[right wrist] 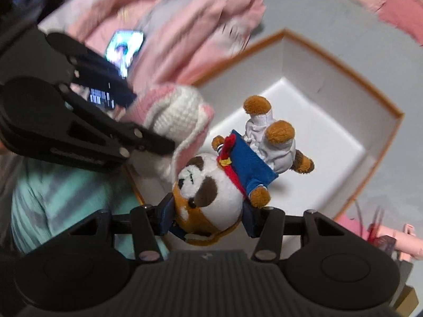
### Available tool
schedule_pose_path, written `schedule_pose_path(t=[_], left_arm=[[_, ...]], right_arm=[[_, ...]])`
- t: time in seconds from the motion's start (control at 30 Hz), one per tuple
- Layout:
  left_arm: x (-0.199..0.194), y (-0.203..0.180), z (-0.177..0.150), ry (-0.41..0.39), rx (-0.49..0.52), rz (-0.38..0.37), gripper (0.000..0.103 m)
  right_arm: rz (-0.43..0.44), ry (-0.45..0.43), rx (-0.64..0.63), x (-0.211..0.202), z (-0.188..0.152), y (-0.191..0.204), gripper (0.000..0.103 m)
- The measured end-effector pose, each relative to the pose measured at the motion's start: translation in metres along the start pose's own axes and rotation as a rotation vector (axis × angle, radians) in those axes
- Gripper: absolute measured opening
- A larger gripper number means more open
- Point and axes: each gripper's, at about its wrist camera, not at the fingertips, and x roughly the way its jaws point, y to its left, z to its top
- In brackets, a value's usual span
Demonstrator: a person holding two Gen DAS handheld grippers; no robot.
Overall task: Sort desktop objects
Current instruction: 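Carry the bunny and plush dog into the white box with both tools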
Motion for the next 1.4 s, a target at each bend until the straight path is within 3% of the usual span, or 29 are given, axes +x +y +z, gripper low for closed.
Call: schedule_pose_path(t=[0.3, 0.57, 0.87, 1.17, 1.4], left_arm=[[0.042, 0.000, 0.004, 0.122, 0.007, 0.010, 0.043], [0.050, -0.006, 0.004, 0.113, 0.043, 0.051, 0.045], [0.050, -0.016, -0.003, 0.075, 0.124, 0.083, 0.048], [0.059, -0.016, 0.021, 0.001, 0.119, 0.139, 0.021], [0.078, 0.006, 0.075, -0.038, 0.037, 0.150, 0.018]], right_arm=[[0.094, 0.151, -0.049, 0.037, 0.004, -0.012, 0.057], [0.110, 0.193, -0.027, 0.054, 0.000, -0.014, 0.062], [0.059, 0.148, -0.013, 0.037, -0.016, -0.004, 0.062], [-0.051, 0.087, 0.039, 0.039, -0.019, -0.001, 0.046], [-0.134, 0.019, 0.091, 0.038, 0.008, -0.032, 0.044]])
